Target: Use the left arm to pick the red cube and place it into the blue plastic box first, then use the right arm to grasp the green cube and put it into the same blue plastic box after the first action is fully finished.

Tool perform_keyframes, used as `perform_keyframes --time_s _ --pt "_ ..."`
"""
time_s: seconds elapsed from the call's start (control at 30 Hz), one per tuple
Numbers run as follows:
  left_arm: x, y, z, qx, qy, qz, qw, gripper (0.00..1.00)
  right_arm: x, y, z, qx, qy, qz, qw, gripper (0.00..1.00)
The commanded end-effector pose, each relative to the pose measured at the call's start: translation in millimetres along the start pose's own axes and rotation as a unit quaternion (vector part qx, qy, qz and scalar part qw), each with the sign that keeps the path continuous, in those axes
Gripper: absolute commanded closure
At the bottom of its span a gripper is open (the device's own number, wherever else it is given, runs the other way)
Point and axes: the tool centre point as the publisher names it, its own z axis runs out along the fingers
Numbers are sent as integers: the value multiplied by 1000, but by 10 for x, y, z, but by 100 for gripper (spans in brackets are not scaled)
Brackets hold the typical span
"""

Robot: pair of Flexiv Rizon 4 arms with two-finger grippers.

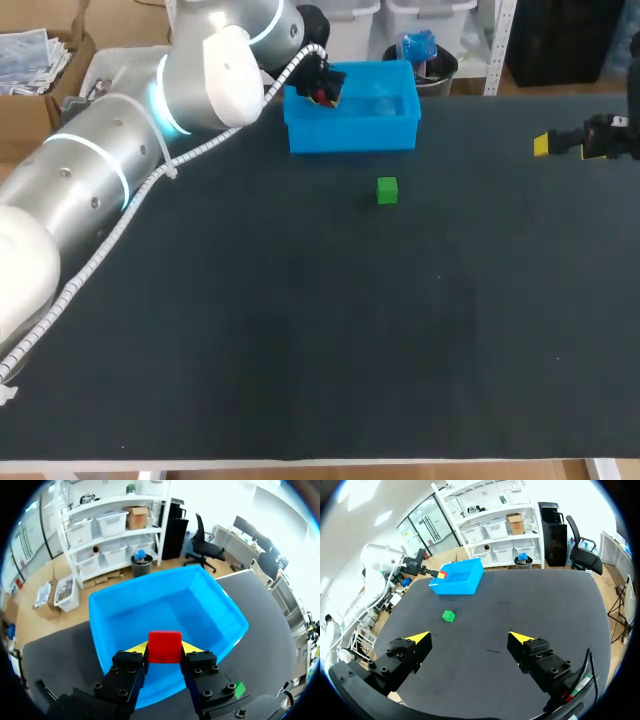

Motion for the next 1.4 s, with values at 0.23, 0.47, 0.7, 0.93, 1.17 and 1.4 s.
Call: perform_keyframes --time_s 0.23,0.47,0.7,0.93,1.17,1.4 --pt "-251 15 128 -2 127 7 992 0 -3 1 5 1 0 0 1000 0" --pt "-321 -24 22 -5 120 14 993 0 -3 1 5 1 0 0 1000 0" --pt "-380 -104 -278 1 92 32 995 0 -3 1 5 1 0 0 1000 0" --pt "-243 -133 -707 16 54 54 997 0 -3 1 5 1 0 0 1000 0" --pt "117 -127 -1261 26 14 79 996 0 -3 1 5 1 0 0 1000 0" --pt "565 -111 -1660 26 -17 87 996 0 -3 1 5 1 0 0 1000 0"
